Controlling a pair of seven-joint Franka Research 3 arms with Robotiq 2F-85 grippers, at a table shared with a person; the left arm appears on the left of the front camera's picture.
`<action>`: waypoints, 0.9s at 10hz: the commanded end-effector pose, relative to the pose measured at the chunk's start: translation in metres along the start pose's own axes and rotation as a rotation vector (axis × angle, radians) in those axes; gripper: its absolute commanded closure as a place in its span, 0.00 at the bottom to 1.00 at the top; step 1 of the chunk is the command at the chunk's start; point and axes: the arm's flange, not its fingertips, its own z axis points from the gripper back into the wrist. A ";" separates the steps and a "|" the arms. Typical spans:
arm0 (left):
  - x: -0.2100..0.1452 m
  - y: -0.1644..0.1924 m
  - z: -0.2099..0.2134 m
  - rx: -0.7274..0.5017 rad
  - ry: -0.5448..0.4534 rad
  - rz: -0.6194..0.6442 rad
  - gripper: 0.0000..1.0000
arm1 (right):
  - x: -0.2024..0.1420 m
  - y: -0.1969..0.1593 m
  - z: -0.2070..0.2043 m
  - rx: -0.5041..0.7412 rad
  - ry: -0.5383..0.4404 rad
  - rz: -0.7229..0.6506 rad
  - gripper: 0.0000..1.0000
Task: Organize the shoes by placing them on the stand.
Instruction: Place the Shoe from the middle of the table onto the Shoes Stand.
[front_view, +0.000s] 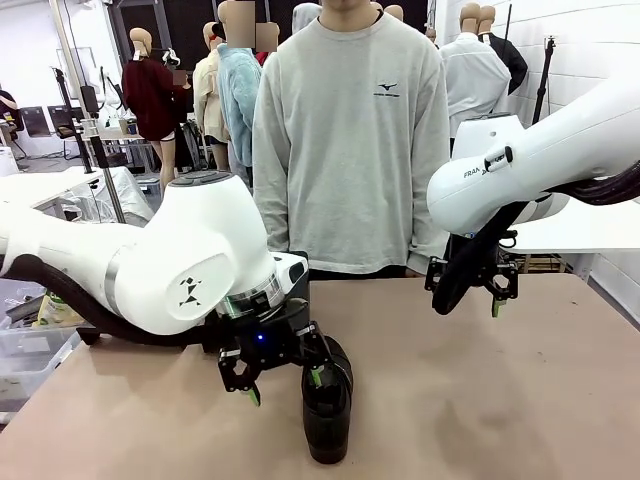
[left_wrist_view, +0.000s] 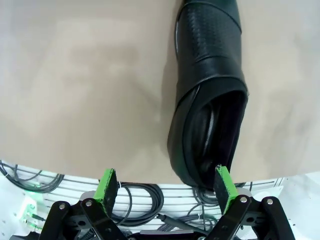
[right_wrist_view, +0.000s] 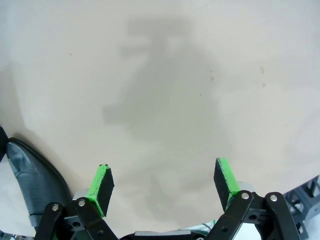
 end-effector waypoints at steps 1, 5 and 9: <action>0.002 -0.008 -0.004 0.010 -0.039 0.021 0.00 | 0.000 -0.001 -0.001 -0.009 -0.006 0.009 0.00; 0.007 -0.014 -0.029 0.031 -0.036 0.035 0.00 | 0.000 -0.001 -0.001 -0.009 -0.006 0.009 0.00; 0.007 -0.005 -0.029 0.034 -0.011 0.017 0.00 | 0.000 -0.001 -0.001 -0.009 -0.006 0.009 0.00</action>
